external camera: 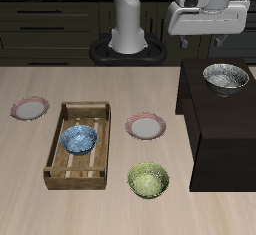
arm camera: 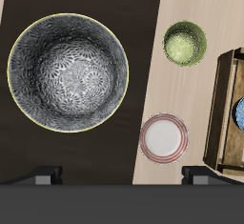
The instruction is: Place the black bowl onto the plate that is next to the blue bowl
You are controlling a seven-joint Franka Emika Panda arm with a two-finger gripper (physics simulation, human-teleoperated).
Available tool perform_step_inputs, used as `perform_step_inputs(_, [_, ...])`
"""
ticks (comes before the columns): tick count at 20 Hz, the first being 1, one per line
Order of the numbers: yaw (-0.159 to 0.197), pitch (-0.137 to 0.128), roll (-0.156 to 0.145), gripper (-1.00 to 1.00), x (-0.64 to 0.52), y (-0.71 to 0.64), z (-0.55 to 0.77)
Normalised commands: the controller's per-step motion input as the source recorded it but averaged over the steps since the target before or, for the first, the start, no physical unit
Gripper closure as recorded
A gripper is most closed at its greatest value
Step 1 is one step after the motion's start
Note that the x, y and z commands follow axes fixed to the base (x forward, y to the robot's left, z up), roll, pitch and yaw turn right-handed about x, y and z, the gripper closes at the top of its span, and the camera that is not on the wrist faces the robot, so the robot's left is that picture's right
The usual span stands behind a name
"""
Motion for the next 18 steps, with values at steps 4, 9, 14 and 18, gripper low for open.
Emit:
perform_step_inputs(4, [0.019,-0.001,0.0,-1.0,0.18,0.2,-0.03])
perform_step_inputs(9, [-0.009,-0.011,0.011,-1.0,0.11,0.18,0.06])
perform_step_inputs(14, [-0.024,-0.019,-0.024,-1.0,0.1,0.0,0.1])
perform_step_inputs(18, [-0.005,0.002,-0.011,-1.0,0.14,-0.06,-0.09])
